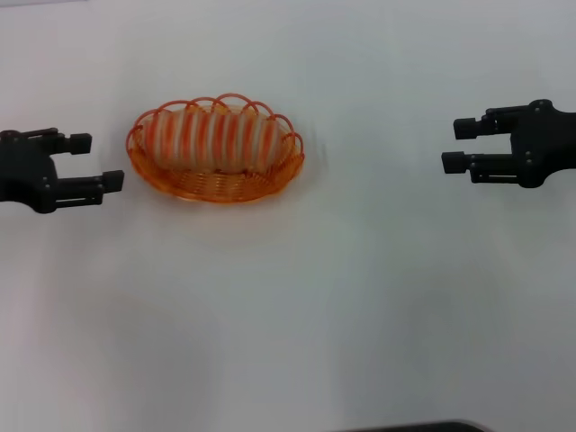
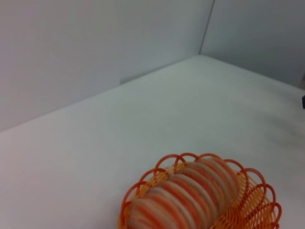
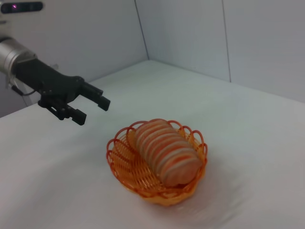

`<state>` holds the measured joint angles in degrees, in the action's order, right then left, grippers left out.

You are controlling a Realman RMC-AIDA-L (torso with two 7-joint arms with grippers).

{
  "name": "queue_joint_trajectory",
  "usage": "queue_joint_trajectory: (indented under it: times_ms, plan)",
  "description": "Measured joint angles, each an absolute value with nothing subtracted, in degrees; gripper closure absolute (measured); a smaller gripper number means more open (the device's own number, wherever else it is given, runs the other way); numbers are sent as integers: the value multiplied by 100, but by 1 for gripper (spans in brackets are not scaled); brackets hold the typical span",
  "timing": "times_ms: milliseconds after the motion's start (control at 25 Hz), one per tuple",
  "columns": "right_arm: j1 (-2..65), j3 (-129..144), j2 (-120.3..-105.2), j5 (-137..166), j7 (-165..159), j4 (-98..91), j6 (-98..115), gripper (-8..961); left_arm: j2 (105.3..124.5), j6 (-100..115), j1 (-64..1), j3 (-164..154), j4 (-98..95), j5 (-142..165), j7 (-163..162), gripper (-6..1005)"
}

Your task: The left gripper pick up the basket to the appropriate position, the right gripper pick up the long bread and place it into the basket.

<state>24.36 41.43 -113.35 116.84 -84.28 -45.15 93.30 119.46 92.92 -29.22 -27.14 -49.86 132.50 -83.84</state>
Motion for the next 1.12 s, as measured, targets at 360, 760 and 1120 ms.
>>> queue_joint_trajectory:
  times_ms: [360, 760, 1120]
  plan:
    - [2765, 4139, -11352, 11691, -8092, -4103, 9126, 355, 11944, 9384, -2788, -2455, -4812, 13173, -8164, 267]
    - [2904, 4279, -11360, 11751, -8054, -4009, 9115, 355, 11944, 9463, -2827, -2438, -4823, 13167, -8198, 267]
    - [2928, 4297, -11372, 11752, -8051, -3981, 9111, 355, 11923, 9465, -2877, -2457, -4816, 13165, -8200, 267]
